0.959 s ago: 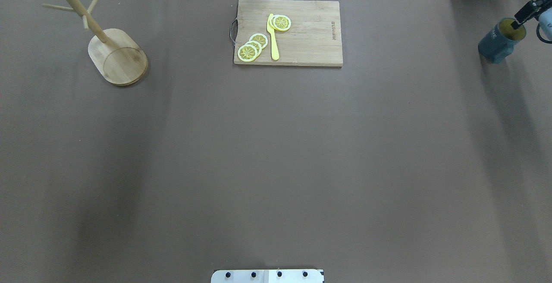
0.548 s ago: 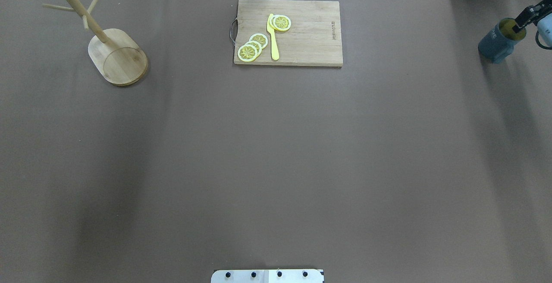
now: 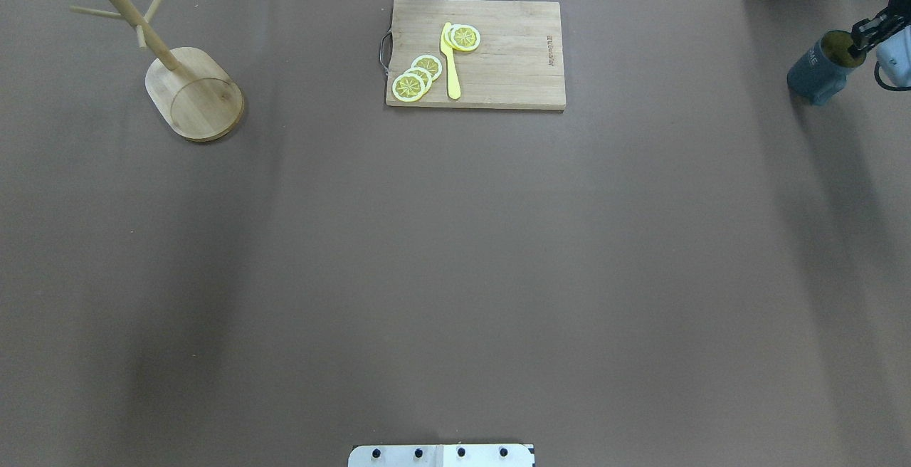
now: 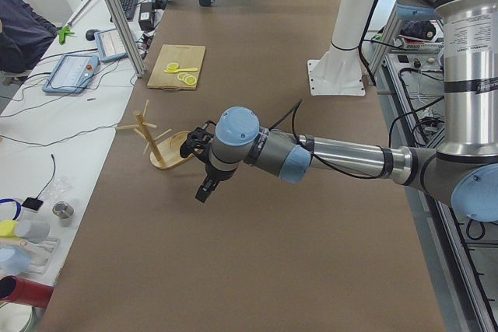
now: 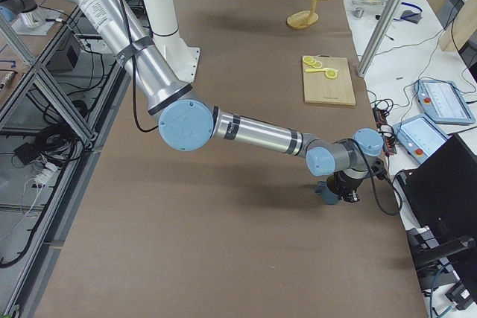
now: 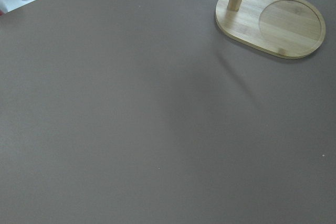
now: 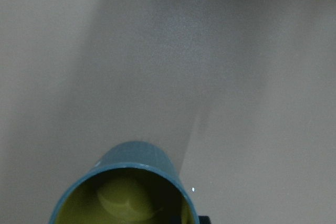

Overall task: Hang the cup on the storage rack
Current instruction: 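Lower the right gripper onto the teal mug rim and grasp it, then carry the teal mug with the right gripper toward the table center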

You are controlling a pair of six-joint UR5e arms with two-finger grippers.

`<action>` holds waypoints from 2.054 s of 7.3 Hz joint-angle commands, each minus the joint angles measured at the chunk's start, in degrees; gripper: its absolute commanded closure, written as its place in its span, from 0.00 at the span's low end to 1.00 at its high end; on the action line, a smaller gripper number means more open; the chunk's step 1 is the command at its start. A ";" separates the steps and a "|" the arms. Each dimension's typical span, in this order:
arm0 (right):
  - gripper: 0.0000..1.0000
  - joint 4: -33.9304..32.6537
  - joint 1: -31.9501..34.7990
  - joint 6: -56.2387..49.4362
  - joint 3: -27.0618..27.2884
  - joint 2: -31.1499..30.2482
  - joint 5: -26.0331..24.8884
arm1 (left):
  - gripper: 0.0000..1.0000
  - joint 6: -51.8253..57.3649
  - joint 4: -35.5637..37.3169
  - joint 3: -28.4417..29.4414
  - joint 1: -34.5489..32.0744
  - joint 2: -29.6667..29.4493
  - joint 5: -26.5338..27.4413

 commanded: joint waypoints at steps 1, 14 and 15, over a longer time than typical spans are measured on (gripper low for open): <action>1.00 0.13 0.03 1.36 -0.12 0.05 -0.04 | 0.01 0.00 0.00 0.11 0.00 -0.07 -0.02; 1.00 -0.22 -6.01 67.76 40.28 -14.44 1.28 | 0.01 0.00 0.00 0.37 0.00 0.63 -0.02; 1.00 -0.66 -9.42 73.99 43.18 -14.45 -1.16 | 0.01 0.00 0.00 0.37 0.00 0.63 -0.02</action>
